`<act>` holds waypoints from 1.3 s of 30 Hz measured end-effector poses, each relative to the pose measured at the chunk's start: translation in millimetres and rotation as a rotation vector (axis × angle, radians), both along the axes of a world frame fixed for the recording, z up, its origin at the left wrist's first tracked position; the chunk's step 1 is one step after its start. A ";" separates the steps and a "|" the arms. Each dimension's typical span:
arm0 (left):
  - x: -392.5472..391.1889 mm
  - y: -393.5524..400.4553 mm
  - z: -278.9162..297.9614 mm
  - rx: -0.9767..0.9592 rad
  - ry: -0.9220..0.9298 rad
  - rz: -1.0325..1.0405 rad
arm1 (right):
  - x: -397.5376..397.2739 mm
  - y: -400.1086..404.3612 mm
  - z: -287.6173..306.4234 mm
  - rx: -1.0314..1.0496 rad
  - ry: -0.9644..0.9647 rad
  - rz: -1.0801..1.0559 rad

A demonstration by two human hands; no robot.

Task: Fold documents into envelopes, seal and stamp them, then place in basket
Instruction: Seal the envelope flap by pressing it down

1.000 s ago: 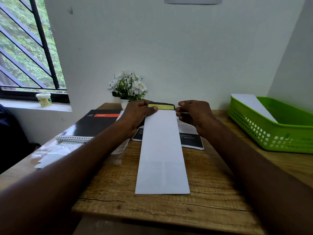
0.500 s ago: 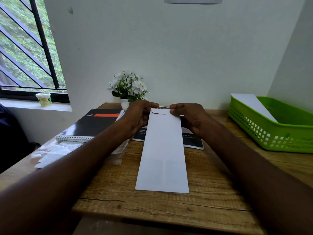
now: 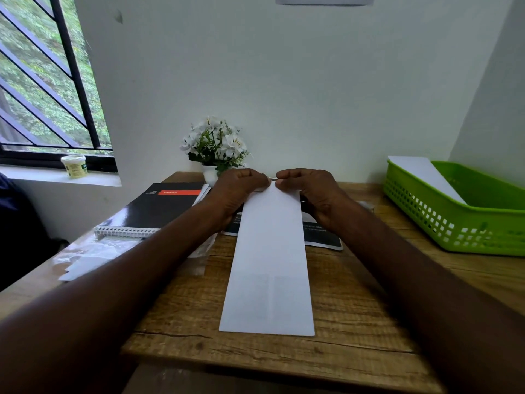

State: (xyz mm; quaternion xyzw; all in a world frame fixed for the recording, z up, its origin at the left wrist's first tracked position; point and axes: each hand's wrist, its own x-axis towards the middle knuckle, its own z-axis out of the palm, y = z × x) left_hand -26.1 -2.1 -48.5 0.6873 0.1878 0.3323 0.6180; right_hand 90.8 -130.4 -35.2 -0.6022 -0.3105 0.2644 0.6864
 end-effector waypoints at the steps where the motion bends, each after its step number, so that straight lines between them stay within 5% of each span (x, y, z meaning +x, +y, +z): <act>1: -0.4 -0.4 1.0 -0.008 -0.008 0.029 | -0.6 -0.1 0.9 0.004 0.006 -0.010; 7: -3.6 4.4 7.2 -0.237 -0.077 0.046 | 6.2 -6.2 4.5 0.027 0.085 -0.069; 13: -0.5 -2.3 1.6 -0.159 0.037 -0.070 | -4.8 -3.5 2.9 0.020 0.060 -0.020; 25: -7.7 7.0 11.0 -0.263 -0.142 0.023 | 26.1 -18.5 6.8 0.012 0.258 -0.190; 31: -4.4 3.5 6.5 -0.137 -0.104 -0.017 | 7.6 -10.2 6.1 -0.101 0.105 0.023; 39: -0.5 4.5 4.7 -0.054 -0.137 0.025 | -0.2 -6.6 6.1 -0.053 0.104 -0.021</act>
